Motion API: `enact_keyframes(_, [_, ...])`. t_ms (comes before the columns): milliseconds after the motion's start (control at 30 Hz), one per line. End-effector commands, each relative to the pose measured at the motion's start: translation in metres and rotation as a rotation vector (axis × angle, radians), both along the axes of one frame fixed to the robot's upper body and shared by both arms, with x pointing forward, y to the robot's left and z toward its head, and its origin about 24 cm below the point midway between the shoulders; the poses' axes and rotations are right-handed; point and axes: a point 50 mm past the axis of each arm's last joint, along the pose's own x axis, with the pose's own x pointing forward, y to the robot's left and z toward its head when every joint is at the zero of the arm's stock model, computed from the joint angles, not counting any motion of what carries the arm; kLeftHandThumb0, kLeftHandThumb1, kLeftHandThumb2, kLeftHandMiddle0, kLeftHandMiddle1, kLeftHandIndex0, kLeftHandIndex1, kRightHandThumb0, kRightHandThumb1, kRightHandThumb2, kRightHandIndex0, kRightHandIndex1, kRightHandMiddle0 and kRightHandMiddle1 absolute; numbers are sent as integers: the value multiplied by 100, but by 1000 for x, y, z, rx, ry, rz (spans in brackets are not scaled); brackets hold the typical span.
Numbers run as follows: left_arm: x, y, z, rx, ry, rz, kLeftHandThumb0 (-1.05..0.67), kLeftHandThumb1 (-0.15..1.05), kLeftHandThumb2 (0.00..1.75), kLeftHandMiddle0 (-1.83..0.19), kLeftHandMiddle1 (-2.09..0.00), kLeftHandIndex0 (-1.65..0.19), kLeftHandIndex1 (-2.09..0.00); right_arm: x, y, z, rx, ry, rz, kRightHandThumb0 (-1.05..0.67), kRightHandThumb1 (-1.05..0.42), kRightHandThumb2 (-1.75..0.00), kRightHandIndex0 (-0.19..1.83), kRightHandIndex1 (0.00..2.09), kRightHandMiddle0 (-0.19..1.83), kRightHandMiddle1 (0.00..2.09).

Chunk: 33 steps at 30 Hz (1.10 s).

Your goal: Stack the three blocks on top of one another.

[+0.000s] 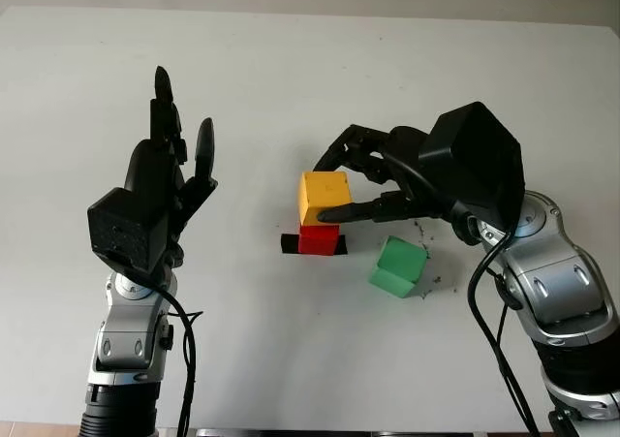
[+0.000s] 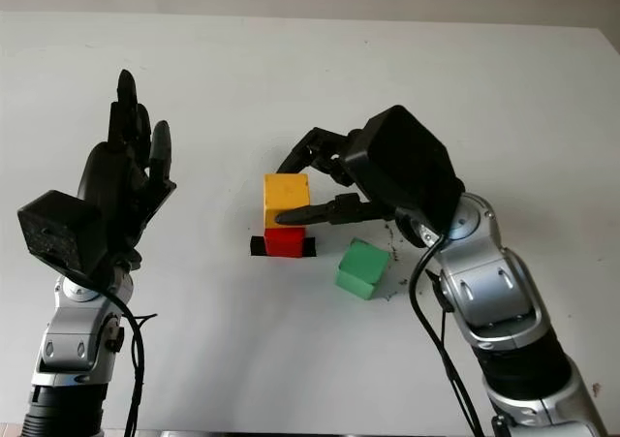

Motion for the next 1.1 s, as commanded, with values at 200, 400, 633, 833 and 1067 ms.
enact_keyframes(200, [-2, -2, 0, -20, -8, -5, -71, 105, 63, 19, 0, 19, 0, -4, -1, -3, 26, 19, 28, -42, -100, -5, 17, 4, 17, 164])
enact_keyframes(400, [-3, -2, 0, -17, -13, 0, -72, 105, 63, 19, 0, 19, 0, -3, -1, -6, 12, 26, 27, -42, -101, -6, 15, 4, 16, 162])
enact_keyframes(633, [-3, -2, 0, -13, -10, 2, -71, 105, 64, 19, 0, 19, 0, -2, -2, -9, -1, 35, 24, -44, -101, -6, 15, 4, 15, 161])
enact_keyframes(833, [-3, -2, -1, -18, -8, 3, -71, 105, 64, 19, 0, 19, 0, -1, -1, -10, 5, -2, 38, -43, -101, -5, 14, 4, 15, 156])
enact_keyframes(1067, [-3, -2, -1, -11, -6, 1, -72, 105, 64, 19, 0, 19, 0, 0, -1, -10, -31, -38, 81, -55, -94, -5, 5, 3, -13, 112])
